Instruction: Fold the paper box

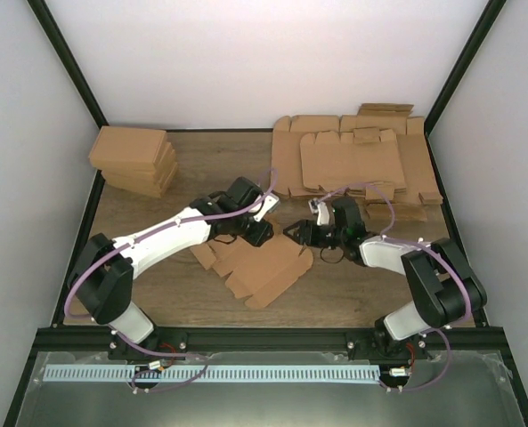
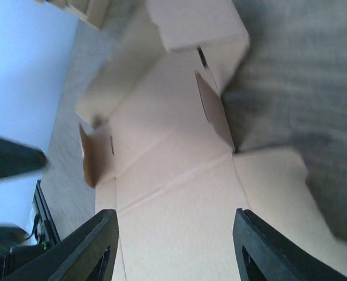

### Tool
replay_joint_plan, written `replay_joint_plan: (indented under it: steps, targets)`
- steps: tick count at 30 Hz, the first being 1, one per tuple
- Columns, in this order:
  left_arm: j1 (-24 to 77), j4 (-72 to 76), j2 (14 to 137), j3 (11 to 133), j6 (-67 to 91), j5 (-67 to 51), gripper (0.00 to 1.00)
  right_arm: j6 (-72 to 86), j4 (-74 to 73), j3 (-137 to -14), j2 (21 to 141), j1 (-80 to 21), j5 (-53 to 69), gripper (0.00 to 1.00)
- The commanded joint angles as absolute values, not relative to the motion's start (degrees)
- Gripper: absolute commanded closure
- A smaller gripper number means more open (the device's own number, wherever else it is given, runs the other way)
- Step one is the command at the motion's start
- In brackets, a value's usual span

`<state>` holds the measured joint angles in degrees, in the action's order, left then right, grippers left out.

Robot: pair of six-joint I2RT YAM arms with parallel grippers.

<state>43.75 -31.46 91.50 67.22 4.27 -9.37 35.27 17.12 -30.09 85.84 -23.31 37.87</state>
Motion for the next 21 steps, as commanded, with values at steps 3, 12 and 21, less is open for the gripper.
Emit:
replay_joint_plan:
  steps: [3, 12, 21]
  targets:
    - [43.3, -30.1, 91.1, 65.6, 4.5, -11.4, 0.57, 30.6, 14.0, -37.8, 85.0, -20.4, 34.4, 0.44]
    - [29.3, -29.1, 87.4, 65.5, 6.9, -7.8, 0.32, 27.0, 8.6, -41.5, 87.1, -21.7, 34.9, 0.43]
    - [22.9, -32.0, 98.6, 71.3, 4.2, -0.3, 0.28, 26.6, 7.0, -38.5, 85.5, -26.9, 34.8, 0.43]
